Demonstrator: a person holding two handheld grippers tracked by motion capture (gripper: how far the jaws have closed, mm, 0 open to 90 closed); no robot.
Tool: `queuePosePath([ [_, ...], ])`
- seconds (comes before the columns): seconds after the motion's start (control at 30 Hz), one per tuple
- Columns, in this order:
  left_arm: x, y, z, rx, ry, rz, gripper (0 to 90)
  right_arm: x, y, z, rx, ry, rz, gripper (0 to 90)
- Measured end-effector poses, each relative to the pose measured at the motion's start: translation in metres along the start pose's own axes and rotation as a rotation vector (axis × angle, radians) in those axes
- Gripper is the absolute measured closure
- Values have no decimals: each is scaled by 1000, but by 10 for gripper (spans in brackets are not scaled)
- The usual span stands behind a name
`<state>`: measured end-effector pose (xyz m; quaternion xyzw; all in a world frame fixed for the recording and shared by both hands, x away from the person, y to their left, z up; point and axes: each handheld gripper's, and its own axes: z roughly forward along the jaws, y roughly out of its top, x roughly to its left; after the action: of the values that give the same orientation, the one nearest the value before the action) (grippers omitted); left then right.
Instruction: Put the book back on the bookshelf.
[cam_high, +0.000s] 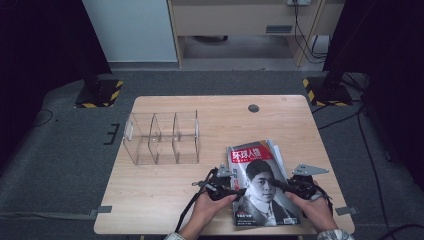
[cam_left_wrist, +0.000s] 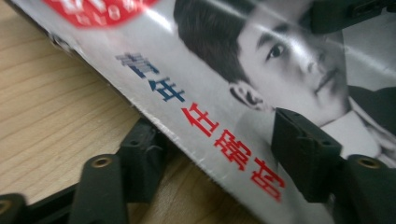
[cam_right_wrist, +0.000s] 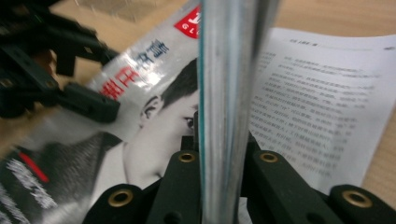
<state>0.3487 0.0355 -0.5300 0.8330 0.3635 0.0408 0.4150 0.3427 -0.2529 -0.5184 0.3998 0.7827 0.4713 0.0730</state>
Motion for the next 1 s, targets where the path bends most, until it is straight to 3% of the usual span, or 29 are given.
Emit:
queuePosePath([
  [0.03,0,0,0,0,0,0,366,0,0,0,0,0,0,851],
  [0.07,-3,0,0,10,15,32,371,2,-2,5,42,-24,-26,814],
  [0.13,-4,-1,0,15,23,51,373,3,-2,6,57,-30,-34,805],
  [0.2,-4,-1,-1,19,24,68,381,3,-4,9,81,-68,-64,698],
  [0.23,-4,-1,-1,19,24,68,387,3,-4,9,81,-68,-64,698],
  [0.27,-4,-1,-1,18,24,72,391,2,-5,11,108,-105,-62,535],
  [0.3,-4,-1,-1,18,24,72,393,2,-5,11,108,-105,-62,535],
  [0.33,-4,-1,-1,17,24,71,394,-1,-7,12,125,-118,-46,419],
  [0.4,-4,-1,-1,17,27,73,395,-1,-7,12,119,-172,-31,276],
  [0.43,-4,-1,-1,17,27,73,395,-1,-7,12,119,-172,-31,276],
  [0.5,-5,-2,-1,19,31,77,395,-7,-7,9,85,-220,-4,216],
  [0.6,-5,-2,-1,19,31,78,395,-10,-6,6,70,-269,21,236],
  [0.63,-5,-1,-1,21,32,78,402,-14,-6,4,51,-289,15,333],
  [0.67,-5,-1,-1,24,44,69,409,-15,-7,3,52,-300,15,369],
  [0.77,-5,0,-1,23,50,62,422,-17,-9,5,79,-319,28,412],
  [1.0,4,8,-2,21,65,59,473,-21,-9,6,58,-321,38,501],
])
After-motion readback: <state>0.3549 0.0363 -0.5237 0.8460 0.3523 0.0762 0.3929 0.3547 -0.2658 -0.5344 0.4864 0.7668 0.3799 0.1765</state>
